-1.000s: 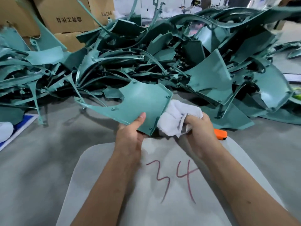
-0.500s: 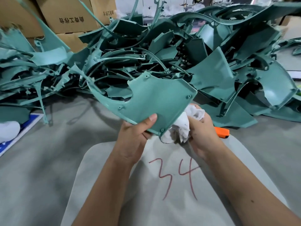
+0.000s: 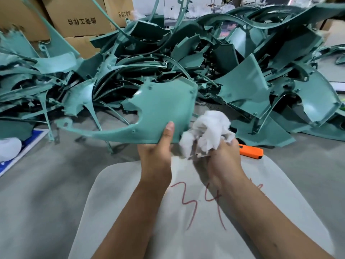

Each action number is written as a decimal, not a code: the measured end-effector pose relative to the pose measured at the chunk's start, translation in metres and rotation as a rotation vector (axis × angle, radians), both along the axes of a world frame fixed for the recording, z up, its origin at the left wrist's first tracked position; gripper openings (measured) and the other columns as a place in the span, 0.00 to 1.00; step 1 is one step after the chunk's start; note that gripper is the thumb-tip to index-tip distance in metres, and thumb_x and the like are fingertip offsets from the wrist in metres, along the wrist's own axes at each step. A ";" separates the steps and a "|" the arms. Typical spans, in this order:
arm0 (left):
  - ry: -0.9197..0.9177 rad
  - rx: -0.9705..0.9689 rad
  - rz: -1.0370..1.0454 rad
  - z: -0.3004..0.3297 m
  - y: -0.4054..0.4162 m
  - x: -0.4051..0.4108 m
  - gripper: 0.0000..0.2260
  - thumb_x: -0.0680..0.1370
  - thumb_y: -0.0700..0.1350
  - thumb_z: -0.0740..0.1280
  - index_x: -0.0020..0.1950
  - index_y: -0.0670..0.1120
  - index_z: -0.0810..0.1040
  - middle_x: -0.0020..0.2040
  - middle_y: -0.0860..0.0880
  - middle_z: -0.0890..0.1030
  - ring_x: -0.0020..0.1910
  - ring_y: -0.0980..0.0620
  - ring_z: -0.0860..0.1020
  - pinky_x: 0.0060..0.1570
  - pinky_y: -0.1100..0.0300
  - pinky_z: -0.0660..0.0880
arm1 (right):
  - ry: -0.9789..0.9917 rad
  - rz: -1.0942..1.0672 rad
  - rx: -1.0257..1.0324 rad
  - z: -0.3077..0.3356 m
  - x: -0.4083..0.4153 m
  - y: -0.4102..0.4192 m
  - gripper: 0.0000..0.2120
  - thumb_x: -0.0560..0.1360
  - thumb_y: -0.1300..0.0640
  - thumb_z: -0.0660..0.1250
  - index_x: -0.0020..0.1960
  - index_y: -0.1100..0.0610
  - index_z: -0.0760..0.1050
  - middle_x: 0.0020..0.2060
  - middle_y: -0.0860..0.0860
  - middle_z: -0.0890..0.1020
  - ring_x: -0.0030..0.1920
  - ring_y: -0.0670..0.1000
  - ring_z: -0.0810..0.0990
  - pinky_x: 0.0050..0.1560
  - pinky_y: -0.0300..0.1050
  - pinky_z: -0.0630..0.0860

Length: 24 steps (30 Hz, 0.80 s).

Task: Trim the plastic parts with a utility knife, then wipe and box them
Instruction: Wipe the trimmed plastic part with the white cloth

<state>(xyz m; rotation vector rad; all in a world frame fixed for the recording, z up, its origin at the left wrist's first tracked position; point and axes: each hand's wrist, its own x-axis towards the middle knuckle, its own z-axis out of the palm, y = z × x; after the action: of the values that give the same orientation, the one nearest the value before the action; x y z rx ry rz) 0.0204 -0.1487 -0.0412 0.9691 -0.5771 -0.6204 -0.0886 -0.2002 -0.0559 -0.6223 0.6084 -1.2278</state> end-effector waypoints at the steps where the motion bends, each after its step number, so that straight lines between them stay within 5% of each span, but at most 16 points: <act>1: 0.083 -0.016 0.018 0.003 0.001 0.003 0.22 0.80 0.40 0.71 0.73 0.41 0.73 0.65 0.46 0.83 0.63 0.44 0.82 0.54 0.54 0.82 | 0.017 -0.066 0.007 0.001 -0.002 -0.006 0.07 0.73 0.65 0.74 0.48 0.56 0.80 0.35 0.54 0.81 0.33 0.53 0.79 0.36 0.44 0.76; 4: 0.165 -0.049 -0.027 0.003 -0.001 0.002 0.23 0.79 0.40 0.71 0.74 0.41 0.72 0.64 0.48 0.84 0.61 0.47 0.83 0.51 0.57 0.82 | -0.125 0.038 -0.036 0.003 0.002 -0.006 0.07 0.76 0.67 0.73 0.52 0.57 0.82 0.44 0.56 0.85 0.42 0.55 0.84 0.43 0.47 0.80; 7: 0.059 -0.029 -0.081 -0.007 -0.009 -0.003 0.20 0.80 0.34 0.69 0.72 0.38 0.74 0.65 0.41 0.82 0.65 0.40 0.81 0.62 0.42 0.78 | -0.190 0.251 0.005 0.001 0.010 0.007 0.13 0.79 0.59 0.72 0.62 0.59 0.81 0.56 0.59 0.86 0.53 0.57 0.87 0.49 0.50 0.84; 9: 0.029 -0.004 -0.029 -0.013 -0.012 -0.003 0.19 0.80 0.33 0.69 0.71 0.38 0.75 0.66 0.41 0.81 0.66 0.40 0.80 0.66 0.40 0.76 | -0.094 0.260 -0.036 -0.002 0.012 0.011 0.11 0.75 0.60 0.76 0.57 0.58 0.83 0.53 0.59 0.87 0.50 0.57 0.88 0.47 0.50 0.84; 12: -0.116 -0.012 0.046 -0.013 -0.007 -0.008 0.16 0.79 0.39 0.72 0.67 0.40 0.79 0.60 0.50 0.85 0.61 0.51 0.83 0.58 0.60 0.79 | 0.159 0.123 -0.130 -0.006 0.009 0.009 0.07 0.75 0.67 0.76 0.50 0.64 0.81 0.42 0.61 0.84 0.39 0.57 0.82 0.39 0.49 0.80; 14: -0.129 -0.028 -0.006 -0.012 -0.006 -0.008 0.13 0.79 0.38 0.72 0.63 0.43 0.81 0.58 0.51 0.86 0.59 0.52 0.84 0.54 0.64 0.79 | 0.243 0.057 -0.155 -0.008 0.006 0.007 0.07 0.74 0.64 0.78 0.47 0.63 0.80 0.37 0.62 0.80 0.34 0.58 0.76 0.33 0.51 0.73; 17: -0.190 -0.019 -0.123 -0.008 -0.008 -0.001 0.13 0.79 0.33 0.71 0.58 0.48 0.83 0.56 0.51 0.87 0.57 0.50 0.85 0.55 0.61 0.80 | 0.244 -0.015 -0.140 -0.004 0.001 0.005 0.06 0.75 0.64 0.77 0.49 0.63 0.81 0.36 0.61 0.81 0.33 0.60 0.76 0.33 0.55 0.73; 21: -0.303 0.081 -0.289 -0.011 0.001 0.006 0.13 0.77 0.33 0.73 0.59 0.46 0.84 0.54 0.52 0.87 0.54 0.53 0.85 0.51 0.64 0.80 | 0.061 -0.097 0.060 0.005 -0.012 -0.010 0.08 0.77 0.65 0.74 0.50 0.52 0.83 0.35 0.53 0.84 0.30 0.54 0.79 0.32 0.45 0.73; 24: -0.422 0.109 -0.354 -0.008 0.004 0.012 0.13 0.76 0.34 0.74 0.59 0.46 0.84 0.54 0.53 0.87 0.55 0.54 0.85 0.51 0.67 0.79 | 0.129 -0.199 -0.062 0.008 -0.025 -0.019 0.12 0.77 0.67 0.73 0.42 0.51 0.83 0.33 0.50 0.83 0.32 0.52 0.79 0.35 0.47 0.74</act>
<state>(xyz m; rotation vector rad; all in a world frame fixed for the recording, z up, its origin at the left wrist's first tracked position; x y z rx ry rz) 0.0323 -0.1449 -0.0488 1.1199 -1.1146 -0.7716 -0.1135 -0.2195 -0.0483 -0.7095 0.7563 -1.4035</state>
